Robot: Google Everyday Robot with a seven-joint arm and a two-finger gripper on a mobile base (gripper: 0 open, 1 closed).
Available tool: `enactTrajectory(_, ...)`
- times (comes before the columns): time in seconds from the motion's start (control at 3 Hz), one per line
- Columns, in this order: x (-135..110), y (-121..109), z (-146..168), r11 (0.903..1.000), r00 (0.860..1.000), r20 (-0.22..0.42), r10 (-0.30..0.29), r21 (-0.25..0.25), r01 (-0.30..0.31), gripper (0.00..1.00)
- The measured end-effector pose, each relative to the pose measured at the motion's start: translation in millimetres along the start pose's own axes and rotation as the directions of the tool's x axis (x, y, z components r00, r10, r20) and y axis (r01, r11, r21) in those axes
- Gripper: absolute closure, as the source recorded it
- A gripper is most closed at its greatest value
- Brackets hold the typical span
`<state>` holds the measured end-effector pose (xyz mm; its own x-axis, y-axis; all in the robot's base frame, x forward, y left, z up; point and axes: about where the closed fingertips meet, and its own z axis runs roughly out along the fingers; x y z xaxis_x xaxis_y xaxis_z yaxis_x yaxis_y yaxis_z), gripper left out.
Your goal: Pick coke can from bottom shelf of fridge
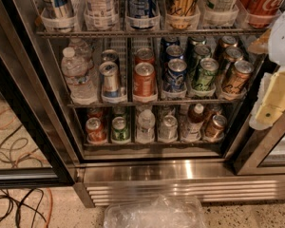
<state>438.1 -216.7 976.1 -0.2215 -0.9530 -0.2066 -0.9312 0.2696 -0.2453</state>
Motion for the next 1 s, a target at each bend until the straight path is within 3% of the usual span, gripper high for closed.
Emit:
enactTrajectory(0.33,-1.2,-0.7,0.0,1.0000,1.000,0.005,0.000,0.005,0.000,0.00)
enactTrajectory(0.67,-4.5,-3.0,10.9,0.9990,0.999,0.043,0.008,0.044,-0.010,0.00)
enactTrajectory(1.0,-0.6,19.7,47.2,0.9986,0.989,0.148,0.010,0.050,-0.018,0.00)
